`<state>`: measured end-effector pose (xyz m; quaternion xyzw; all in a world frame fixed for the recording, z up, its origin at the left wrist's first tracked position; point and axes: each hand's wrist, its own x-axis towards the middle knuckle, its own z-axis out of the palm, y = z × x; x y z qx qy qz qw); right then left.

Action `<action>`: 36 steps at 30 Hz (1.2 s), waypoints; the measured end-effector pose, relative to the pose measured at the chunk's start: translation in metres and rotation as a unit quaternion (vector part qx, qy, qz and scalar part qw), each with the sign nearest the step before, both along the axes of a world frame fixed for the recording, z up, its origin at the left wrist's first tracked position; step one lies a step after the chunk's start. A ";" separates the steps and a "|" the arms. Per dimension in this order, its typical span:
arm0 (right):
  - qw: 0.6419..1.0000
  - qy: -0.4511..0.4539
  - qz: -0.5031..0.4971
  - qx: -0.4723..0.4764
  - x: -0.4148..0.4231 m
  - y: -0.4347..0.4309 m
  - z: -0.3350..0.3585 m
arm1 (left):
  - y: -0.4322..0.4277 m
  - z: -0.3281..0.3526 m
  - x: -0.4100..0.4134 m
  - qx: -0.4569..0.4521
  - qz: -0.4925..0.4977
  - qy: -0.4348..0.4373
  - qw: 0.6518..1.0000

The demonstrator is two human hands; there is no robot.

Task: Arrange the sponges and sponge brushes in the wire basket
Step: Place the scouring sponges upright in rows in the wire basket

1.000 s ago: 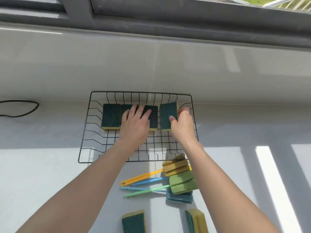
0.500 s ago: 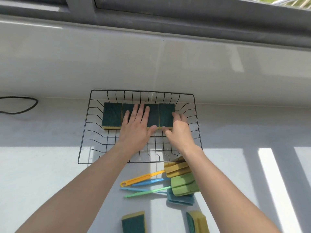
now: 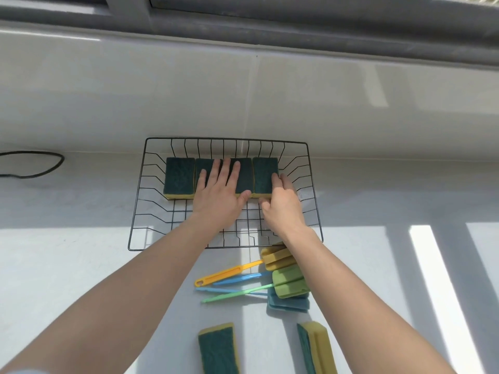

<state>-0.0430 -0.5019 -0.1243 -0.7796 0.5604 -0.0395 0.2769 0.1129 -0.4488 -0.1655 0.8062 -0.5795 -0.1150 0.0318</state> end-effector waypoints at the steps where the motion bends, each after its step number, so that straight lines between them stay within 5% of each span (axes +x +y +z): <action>1: 1.000 -0.012 0.000 0.004 -0.003 0.005 0.007 | 0.001 0.006 0.000 0.002 -0.001 0.004 1.000; 7: 0.986 -0.156 -0.032 -0.045 -0.055 0.073 0.050 | 0.062 0.055 -0.009 -0.099 0.038 0.054 0.993; 11: 0.982 -0.169 -0.073 -0.040 -0.106 0.128 0.063 | 0.150 0.075 -0.037 -0.116 0.066 0.089 0.987; 19: 0.987 -0.118 -0.097 -0.055 -0.186 0.209 0.052 | 0.281 0.063 -0.110 -0.024 0.136 0.159 0.978; 26: 0.997 -0.032 -0.065 0.014 -0.201 0.251 0.024 | 0.308 0.048 -0.140 0.053 0.096 0.098 0.989; 36: 0.995 0.011 -0.090 -0.048 -0.205 0.256 0.018 | 0.313 0.027 -0.145 0.016 0.188 0.172 0.967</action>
